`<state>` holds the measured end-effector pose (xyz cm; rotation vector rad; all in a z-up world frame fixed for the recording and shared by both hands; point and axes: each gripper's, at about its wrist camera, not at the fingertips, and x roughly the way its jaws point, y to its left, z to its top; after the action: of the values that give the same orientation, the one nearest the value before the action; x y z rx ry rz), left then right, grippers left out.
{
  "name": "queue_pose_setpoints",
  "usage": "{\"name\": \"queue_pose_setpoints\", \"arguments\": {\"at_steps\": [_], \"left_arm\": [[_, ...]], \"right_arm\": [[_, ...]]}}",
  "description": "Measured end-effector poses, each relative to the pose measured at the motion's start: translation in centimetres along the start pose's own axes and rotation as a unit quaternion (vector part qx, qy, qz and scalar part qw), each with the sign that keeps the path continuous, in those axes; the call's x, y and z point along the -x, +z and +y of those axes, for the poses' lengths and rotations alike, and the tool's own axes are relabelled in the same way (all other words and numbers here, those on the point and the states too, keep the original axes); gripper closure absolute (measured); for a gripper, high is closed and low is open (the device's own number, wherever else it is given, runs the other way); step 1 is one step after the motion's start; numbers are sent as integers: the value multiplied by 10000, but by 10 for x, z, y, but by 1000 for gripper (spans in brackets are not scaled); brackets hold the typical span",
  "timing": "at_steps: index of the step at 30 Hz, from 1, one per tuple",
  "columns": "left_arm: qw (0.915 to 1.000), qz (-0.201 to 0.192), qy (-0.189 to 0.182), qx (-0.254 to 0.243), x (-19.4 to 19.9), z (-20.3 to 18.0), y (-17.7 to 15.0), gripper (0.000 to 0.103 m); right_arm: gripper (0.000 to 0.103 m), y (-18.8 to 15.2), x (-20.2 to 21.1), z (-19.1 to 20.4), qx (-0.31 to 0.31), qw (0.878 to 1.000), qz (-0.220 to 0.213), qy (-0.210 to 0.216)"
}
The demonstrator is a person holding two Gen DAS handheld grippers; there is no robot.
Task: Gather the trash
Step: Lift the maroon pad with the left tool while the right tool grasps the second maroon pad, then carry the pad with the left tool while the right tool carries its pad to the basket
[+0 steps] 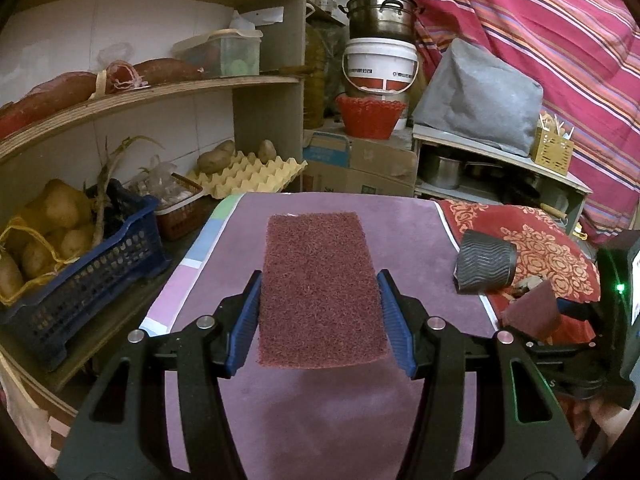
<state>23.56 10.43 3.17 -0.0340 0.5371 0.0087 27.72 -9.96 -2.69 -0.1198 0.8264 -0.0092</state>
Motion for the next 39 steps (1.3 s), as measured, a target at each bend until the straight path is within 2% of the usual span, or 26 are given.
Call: {"name": "queue_pose_setpoints", "arguments": {"at_steps": [6,9,12,21,29,33,39], "left_arm": [[10000,-43,-6,-47,-2,-6,1,48],[10000,-69,-31,-63,-1,-9,2,48],[9999,-115,-19,-110,1,-14,2,48],[9991,-307,-204,-218,21,-33,5,48],[9983,-427,-348,-166,54,-74,10,48],[9972,-612,-304,-315,78,-107,11,48],[9952,-748,-531,-342,98,-158,9,48]], "right_arm": [[19,-1,14,-10,-136,9997,-151,111],[19,1,31,-20,-252,9988,-408,130],[19,2,50,-32,-392,9961,-719,331],[18,-15,114,-77,-611,9847,-1607,294],[18,-43,158,-134,-934,9777,-1873,170],[18,-54,175,-161,-1109,9731,-2018,102],[18,-69,194,-203,-1268,9682,-2155,-128]]}}
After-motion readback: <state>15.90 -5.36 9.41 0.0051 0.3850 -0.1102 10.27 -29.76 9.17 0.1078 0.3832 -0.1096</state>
